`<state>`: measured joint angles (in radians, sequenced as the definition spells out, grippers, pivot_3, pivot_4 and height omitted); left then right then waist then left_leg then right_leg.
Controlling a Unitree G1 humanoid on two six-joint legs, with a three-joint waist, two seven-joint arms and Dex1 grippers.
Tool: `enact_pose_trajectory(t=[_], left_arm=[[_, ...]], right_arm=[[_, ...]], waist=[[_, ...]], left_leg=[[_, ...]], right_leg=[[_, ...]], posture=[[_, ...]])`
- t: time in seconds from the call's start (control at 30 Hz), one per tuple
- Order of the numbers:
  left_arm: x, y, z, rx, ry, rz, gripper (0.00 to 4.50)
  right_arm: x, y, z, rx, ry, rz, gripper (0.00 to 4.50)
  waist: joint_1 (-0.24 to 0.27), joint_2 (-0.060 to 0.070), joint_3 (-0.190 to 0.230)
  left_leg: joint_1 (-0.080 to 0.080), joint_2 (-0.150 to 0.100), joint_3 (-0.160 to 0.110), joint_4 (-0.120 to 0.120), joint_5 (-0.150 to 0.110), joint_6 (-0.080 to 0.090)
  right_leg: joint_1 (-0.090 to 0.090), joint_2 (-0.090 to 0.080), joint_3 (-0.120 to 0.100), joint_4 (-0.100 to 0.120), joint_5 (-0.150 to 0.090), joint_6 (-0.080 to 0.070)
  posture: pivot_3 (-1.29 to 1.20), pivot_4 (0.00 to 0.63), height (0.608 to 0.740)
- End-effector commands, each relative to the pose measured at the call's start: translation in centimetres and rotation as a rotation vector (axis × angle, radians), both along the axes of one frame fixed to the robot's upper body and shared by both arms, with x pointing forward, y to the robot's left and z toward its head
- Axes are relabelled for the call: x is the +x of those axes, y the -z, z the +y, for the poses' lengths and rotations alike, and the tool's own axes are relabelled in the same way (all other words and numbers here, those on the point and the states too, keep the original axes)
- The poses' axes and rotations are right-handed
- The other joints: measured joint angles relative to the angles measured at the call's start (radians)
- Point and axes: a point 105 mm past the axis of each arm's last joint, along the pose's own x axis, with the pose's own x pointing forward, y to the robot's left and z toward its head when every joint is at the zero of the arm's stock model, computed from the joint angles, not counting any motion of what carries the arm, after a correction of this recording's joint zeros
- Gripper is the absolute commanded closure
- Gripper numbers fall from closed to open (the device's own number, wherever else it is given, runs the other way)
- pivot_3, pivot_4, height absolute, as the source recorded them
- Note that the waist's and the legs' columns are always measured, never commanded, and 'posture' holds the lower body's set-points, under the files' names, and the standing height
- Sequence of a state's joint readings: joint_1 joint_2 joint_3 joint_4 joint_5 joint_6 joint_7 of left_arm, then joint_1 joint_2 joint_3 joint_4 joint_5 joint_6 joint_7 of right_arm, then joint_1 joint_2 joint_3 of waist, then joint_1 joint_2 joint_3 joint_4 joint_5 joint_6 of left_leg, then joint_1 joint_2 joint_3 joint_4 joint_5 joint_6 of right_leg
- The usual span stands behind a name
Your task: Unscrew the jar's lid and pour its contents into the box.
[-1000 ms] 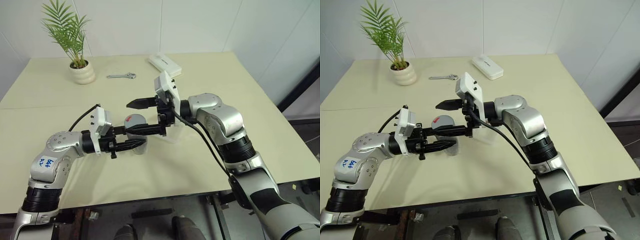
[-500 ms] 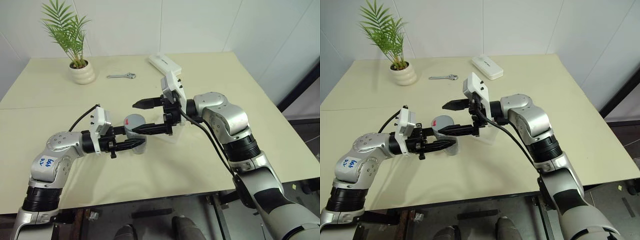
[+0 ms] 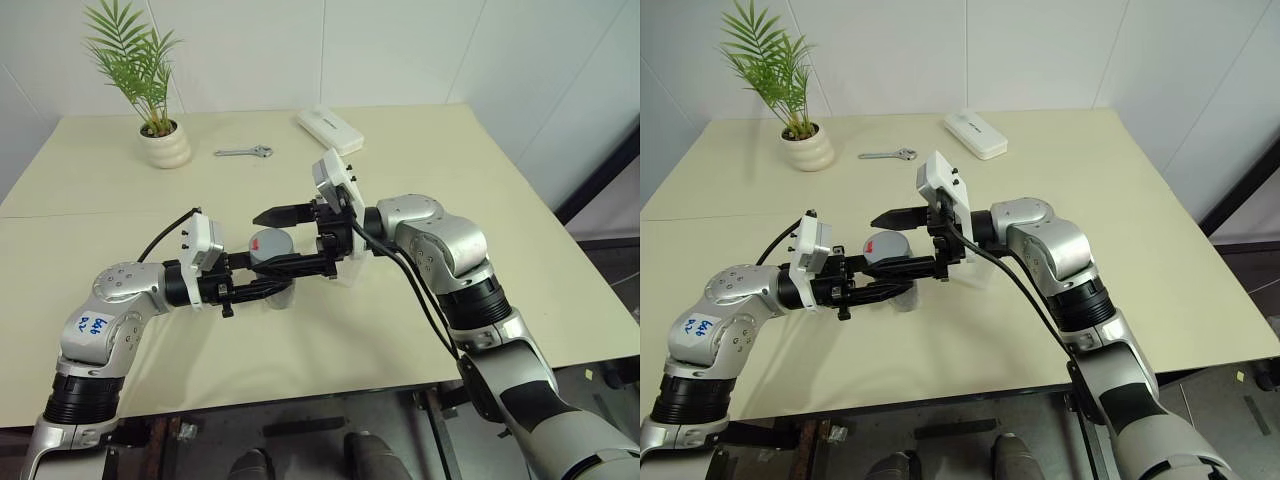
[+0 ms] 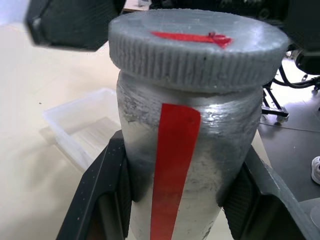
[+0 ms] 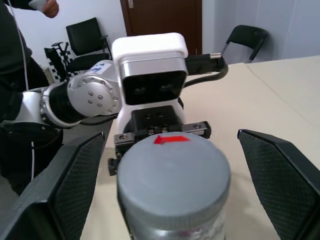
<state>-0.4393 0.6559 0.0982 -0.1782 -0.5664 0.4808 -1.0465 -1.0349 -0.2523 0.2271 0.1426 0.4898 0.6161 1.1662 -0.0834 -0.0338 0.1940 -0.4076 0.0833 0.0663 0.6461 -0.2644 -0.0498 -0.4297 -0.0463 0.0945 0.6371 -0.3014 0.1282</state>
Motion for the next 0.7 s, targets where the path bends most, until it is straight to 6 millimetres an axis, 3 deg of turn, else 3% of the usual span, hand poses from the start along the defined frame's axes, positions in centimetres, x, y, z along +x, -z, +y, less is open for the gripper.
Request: enact_pose_trajectory(t=[0.03,0.1,0.17,0.33,0.43,0.53,0.7], left_arm=[[-0.5,-1.0,-0.1,-0.005,0.019,-0.041,2.59],[-0.5,-1.0,-0.1,-0.007,0.017,-0.041,2.59],[-0.5,-1.0,-0.1,-0.008,0.017,-0.039,2.59],[-0.4,-1.1,-0.1,-0.007,0.022,-0.040,2.59],[-0.4,-1.1,-0.1,-0.007,0.023,-0.039,2.59],[-0.4,-1.0,-0.2,-0.006,0.025,-0.039,2.59],[-0.6,-0.7,0.0,0.001,0.023,-0.031,2.59]], right_arm=[[-0.3,-1.0,0.1,0.033,-0.008,-0.042,0.02],[-0.2,-1.0,0.1,0.035,-0.005,-0.043,0.02],[-0.2,-1.4,0.1,0.058,-0.003,-0.043,0.40],[-0.4,-1.5,0.1,0.071,-0.004,-0.045,1.93],[-0.5,-1.5,0.0,0.073,-0.003,-0.041,1.94],[-0.9,-3.5,-0.3,0.175,-0.022,0.048,1.94],[-1.8,-7.0,-2.4,0.356,-0.081,0.206,1.94]], waist=[[0.000,0.000,0.000],[-0.001,0.000,0.000],[-0.001,0.000,0.000],[0.000,0.000,0.000],[0.000,0.000,0.000],[-0.001,0.000,0.000],[0.001,0.000,0.000]], left_leg=[[0.000,0.000,0.000,0.000,0.000,0.000],[0.000,0.000,0.000,0.000,0.000,0.000],[0.000,0.000,0.000,0.000,0.000,0.000],[0.000,0.000,0.000,0.000,0.000,0.000],[0.000,0.000,0.000,0.000,0.000,0.000],[0.000,0.000,0.000,0.000,0.000,0.000],[0.000,0.000,0.000,0.000,0.000,0.000]], right_leg=[[0.000,0.000,0.000,0.000,0.000,0.000],[0.000,0.000,0.000,0.000,0.000,0.000],[0.000,0.000,0.000,0.000,0.000,0.000],[0.000,0.000,0.000,0.000,0.000,0.000],[0.000,0.000,0.000,0.000,0.000,0.000],[0.000,0.000,0.000,0.000,0.000,0.000],[0.000,0.000,0.000,0.000,0.000,0.000]], posture=[[0.00,0.150,0.740],[0.00,0.150,0.740],[0.00,0.150,0.740],[0.00,0.150,0.740],[0.00,0.150,0.740],[0.00,0.150,0.740],[0.00,0.150,0.740]])
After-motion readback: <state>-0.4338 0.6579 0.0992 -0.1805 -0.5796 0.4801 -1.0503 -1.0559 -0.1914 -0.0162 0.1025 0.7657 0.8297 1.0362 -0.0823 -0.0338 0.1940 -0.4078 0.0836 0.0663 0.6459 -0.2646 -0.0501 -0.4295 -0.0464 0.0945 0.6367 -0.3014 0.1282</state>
